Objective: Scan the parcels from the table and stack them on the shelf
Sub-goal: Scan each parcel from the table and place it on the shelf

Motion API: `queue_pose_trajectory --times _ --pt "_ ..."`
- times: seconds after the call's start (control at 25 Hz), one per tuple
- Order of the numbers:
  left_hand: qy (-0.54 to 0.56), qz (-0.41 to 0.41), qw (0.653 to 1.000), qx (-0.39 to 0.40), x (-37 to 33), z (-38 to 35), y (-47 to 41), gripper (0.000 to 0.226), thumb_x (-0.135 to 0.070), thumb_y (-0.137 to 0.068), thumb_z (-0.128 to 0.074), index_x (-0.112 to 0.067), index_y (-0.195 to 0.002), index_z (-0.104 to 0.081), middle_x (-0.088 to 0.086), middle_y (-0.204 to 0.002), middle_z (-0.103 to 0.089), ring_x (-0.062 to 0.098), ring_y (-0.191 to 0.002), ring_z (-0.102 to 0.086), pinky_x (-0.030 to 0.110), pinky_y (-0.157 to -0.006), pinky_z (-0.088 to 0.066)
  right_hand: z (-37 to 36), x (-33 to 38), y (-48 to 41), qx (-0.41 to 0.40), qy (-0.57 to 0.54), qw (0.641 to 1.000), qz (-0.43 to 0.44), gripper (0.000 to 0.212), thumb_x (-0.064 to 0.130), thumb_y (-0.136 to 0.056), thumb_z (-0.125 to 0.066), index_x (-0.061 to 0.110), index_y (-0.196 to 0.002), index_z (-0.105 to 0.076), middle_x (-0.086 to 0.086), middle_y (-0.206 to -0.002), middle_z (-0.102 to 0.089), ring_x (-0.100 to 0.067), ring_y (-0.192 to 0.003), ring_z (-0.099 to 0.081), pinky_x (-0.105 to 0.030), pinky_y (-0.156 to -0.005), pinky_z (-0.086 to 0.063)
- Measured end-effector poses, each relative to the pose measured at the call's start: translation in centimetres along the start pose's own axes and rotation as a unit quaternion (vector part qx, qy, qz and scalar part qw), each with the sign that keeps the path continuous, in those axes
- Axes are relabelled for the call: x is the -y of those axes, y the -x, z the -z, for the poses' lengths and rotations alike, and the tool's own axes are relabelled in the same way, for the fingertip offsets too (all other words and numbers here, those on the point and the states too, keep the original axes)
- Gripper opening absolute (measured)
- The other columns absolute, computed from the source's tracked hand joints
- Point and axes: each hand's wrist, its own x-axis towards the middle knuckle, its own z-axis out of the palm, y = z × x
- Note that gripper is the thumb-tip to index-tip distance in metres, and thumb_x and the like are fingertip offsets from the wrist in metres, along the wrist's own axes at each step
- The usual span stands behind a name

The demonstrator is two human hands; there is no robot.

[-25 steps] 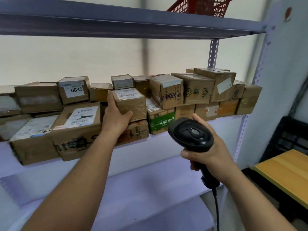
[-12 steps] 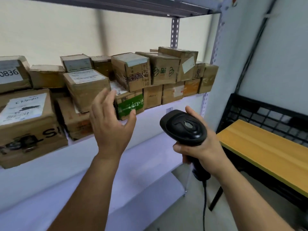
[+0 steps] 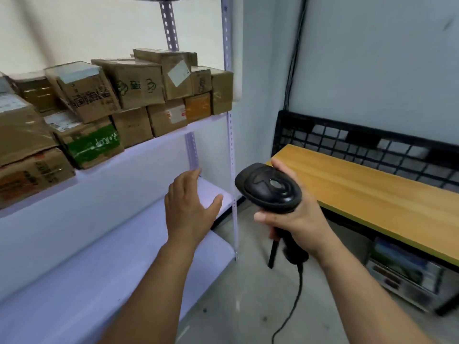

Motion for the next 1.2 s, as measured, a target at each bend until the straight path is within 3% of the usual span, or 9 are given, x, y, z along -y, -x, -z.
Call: queue_pose_trajectory --times 0.08,0.28,0.48,0.72,0.88,1.2 --pt "0.01 -0.012 1.0 0.019 -3.0 -1.7 1.1 0.068 -0.034 -0.077 -0.077 -0.012 -0.135 -0.049 0.009 -0.134 -0.051 0.031 -0.125 -0.045 0.041 -0.1 -0.036 2.9 -0.2 1.8 -0.013 -0.002 1.0 -0.008 0.102 -0.005 -0.066 -0.084 0.044 -0.141 -0.036 0.003 -0.111 -0.068 -0.026 -0.054 -0.06 -0.031 -0.042 -0.051" --pt "0.045 -0.044 0.996 0.059 -12.0 -7.0 4.8 0.069 -0.035 -0.077 -0.077 -0.013 -0.136 -0.048 0.009 -0.133 -0.05 0.03 -0.123 -0.044 0.042 -0.1 -0.034 11.7 0.0 7.5 -0.069 0.02 0.997 0.01 0.101 0.011 -0.06 -0.091 0.046 -0.139 -0.038 -0.005 -0.118 -0.065 -0.004 -0.072 -0.065 -0.02 -0.055 -0.052" --pt "0.083 -0.088 0.987 0.102 -22.0 -12.7 8.7 0.073 -0.037 -0.078 -0.076 -0.014 -0.139 -0.045 0.01 -0.137 -0.046 0.029 -0.126 -0.042 0.041 -0.103 -0.032 21.0 0.5 13.8 -0.118 0.032 0.993 -0.005 0.105 0.01 -0.062 -0.089 0.041 -0.145 -0.032 -0.011 -0.121 -0.064 -0.01 -0.058 -0.066 -0.03 -0.044 -0.05" --pt "0.124 -0.138 0.967 0.174 -31.3 -17.8 12.6 0.075 -0.042 -0.082 -0.07 -0.018 -0.145 -0.036 0.002 -0.142 -0.039 0.02 -0.132 -0.035 0.039 -0.108 -0.028 29.5 0.3 19.6 -0.194 0.056 0.979 -0.024 0.107 0.019 -0.058 -0.088 0.04 -0.146 -0.031 -0.01 -0.109 -0.067 -0.021 -0.052 -0.064 -0.038 -0.045 -0.053" --pt "0.157 -0.172 0.949 0.214 -36.8 -20.9 13.9 0.076 -0.042 -0.083 -0.07 -0.019 -0.145 -0.035 0.002 -0.143 -0.037 0.018 -0.133 -0.033 0.037 -0.11 -0.026 33.9 0.5 22.6 -0.264 0.068 0.962 -0.028 0.107 0.008 -0.061 -0.086 0.03 -0.151 -0.03 -0.001 -0.118 -0.067 -0.02 -0.051 -0.062 -0.035 -0.047 -0.055" --pt "0.205 -0.235 0.906 0.288 -46.7 -29.4 15.8 0.077 -0.046 -0.084 -0.066 -0.024 -0.148 -0.029 -0.002 -0.148 -0.032 0.015 -0.137 -0.028 0.034 -0.113 -0.024 43.4 -0.8 25.7 -0.364 0.094 0.925 -0.048 0.103 0.007 -0.062 -0.081 0.034 -0.148 -0.032 -0.011 -0.115 -0.066 -0.018 -0.05 -0.061 -0.035 -0.046 -0.052"
